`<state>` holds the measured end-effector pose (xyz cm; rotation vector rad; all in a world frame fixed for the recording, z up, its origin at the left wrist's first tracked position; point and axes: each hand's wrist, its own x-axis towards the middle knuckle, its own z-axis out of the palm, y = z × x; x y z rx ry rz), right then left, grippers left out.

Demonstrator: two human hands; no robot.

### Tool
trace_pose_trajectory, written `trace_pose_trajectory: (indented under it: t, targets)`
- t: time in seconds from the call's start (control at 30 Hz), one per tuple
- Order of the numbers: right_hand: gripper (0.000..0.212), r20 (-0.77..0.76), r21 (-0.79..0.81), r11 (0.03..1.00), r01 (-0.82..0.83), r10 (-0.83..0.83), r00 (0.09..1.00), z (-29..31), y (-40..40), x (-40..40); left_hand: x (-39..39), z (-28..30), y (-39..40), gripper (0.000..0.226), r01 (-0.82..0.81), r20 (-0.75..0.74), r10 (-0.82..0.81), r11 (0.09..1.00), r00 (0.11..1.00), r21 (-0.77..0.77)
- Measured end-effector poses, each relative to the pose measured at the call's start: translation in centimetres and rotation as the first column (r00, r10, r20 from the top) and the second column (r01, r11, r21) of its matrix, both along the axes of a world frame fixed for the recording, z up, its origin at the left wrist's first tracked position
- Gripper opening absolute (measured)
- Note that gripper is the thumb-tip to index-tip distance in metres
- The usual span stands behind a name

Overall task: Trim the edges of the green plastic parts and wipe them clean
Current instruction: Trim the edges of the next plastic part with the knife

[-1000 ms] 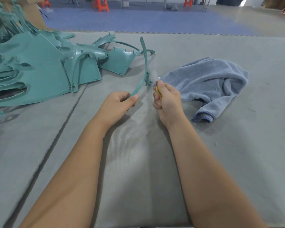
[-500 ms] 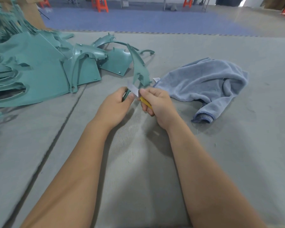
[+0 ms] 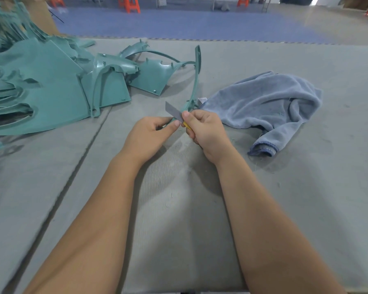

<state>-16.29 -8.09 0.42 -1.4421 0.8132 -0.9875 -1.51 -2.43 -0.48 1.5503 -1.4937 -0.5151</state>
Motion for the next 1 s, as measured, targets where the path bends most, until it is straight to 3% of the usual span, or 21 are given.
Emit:
trace_pose_trajectory:
  t: [0.43, 0.7, 1.0]
  targets:
    - [0.026, 0.041, -0.041, 0.998, 0.048, -0.046, 0.998, -0.7, -0.3, 0.0, -0.2, 0.5, 0.2, 0.016, 0.003, -0.070, -0.002, 1.000, 0.998, 0.022]
    - [0.029, 0.204, 0.080, 0.993, 0.085, -0.100, 0.974, -0.8, -1.0, -0.2, -0.1, 0.7, 0.6, 0.012, 0.034, -0.105, -0.032, 0.999, 0.994, 0.018]
    - [0.030, 0.256, 0.149, 0.986, 0.072, -0.109, 0.960, -0.4, -0.7, -0.6, 0.9, 1.0, 1.1, 0.013, 0.050, -0.051, -0.047, 0.997, 0.998, 0.066]
